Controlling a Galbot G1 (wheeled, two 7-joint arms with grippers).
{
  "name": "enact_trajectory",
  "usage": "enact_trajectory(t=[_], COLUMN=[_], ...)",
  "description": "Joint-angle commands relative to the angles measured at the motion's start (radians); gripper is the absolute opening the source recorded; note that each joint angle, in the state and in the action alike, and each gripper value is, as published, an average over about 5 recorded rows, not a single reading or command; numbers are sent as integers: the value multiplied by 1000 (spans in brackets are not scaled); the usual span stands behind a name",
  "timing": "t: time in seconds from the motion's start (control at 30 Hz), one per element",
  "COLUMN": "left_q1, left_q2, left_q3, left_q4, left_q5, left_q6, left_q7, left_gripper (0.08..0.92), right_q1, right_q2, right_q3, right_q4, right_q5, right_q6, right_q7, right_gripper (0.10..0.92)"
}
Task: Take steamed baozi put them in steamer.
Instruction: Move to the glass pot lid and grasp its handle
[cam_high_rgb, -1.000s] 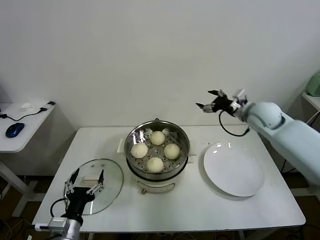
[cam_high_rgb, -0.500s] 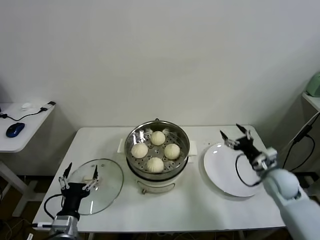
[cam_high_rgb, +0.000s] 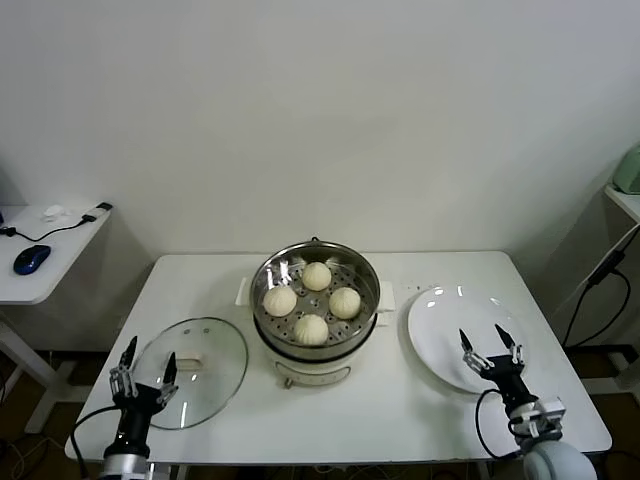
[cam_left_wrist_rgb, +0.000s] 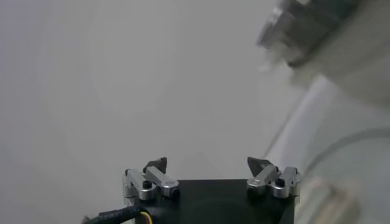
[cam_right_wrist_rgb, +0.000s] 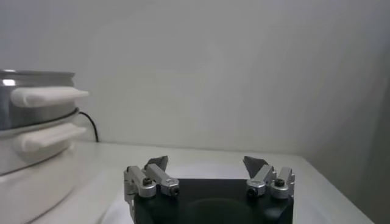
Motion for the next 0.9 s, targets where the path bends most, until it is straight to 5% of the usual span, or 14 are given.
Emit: enact_trajectory(t=[0.03, 0.9], left_q1=[-24, -240], left_q2=[19, -20], left_q3=[15, 51], left_q4=[216, 344], left_q5=[403, 428], left_q6=[54, 104], left_q7=[-126, -57], left_gripper=[823, 823], right_q1=[-91, -80], right_q2=[78, 86], right_q3=[53, 49], right_q4=[-9, -18], right_q5=[-32, -39], right_q6=[51, 49], right_q7=[28, 43], right_gripper=[823, 823])
